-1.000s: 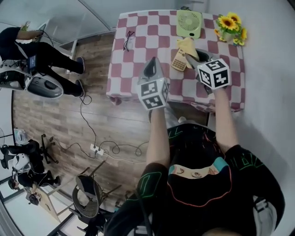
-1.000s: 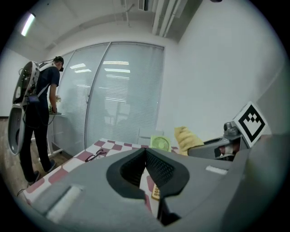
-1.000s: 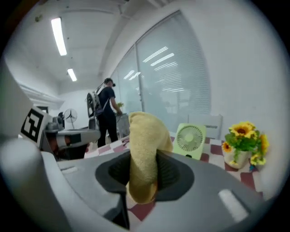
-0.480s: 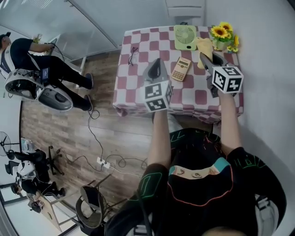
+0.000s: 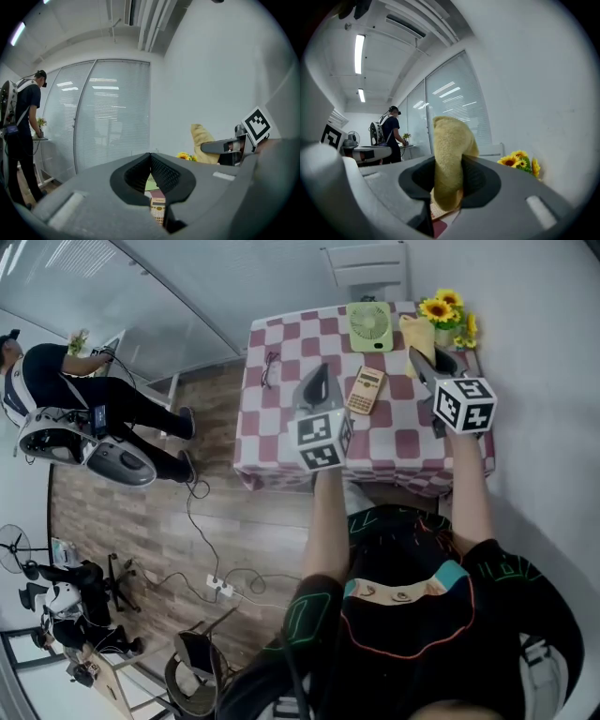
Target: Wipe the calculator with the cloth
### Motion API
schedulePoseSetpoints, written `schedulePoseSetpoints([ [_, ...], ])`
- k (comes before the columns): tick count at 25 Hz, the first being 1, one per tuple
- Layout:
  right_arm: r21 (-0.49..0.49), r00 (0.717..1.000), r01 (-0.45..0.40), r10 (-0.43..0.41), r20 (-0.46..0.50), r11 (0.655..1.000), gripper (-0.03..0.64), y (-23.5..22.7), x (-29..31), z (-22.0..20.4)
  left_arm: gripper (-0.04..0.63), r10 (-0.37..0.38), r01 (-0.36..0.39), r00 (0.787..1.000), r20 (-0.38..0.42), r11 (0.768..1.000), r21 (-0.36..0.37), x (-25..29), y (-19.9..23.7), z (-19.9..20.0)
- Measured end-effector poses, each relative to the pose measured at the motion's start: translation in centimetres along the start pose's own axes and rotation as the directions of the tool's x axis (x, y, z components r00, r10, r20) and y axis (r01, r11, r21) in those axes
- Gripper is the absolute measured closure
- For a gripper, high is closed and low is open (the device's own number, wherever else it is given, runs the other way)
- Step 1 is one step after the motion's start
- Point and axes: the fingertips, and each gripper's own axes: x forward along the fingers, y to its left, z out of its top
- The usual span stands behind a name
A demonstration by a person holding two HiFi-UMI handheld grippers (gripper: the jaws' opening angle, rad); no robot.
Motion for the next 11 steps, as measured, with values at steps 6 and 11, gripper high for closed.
schedulePoseSetpoints([
  [6,-0.027,0.999,0.010,-0.009,0.041,1.000,0.495,-0.4,-0.6,0.8,0.586,0.007,-0.007,1.000,0.006,1.000,0.007,0.2,0.2,-0.1],
  [11,-0.055,0.997,0.015,-0.011,0.074,0.998,0.495,-0.7,-0.9,1.6,0.586,-0.001,0.001,1.000,-0.001,1.000,0.001,0.5,-0.3,0.1],
])
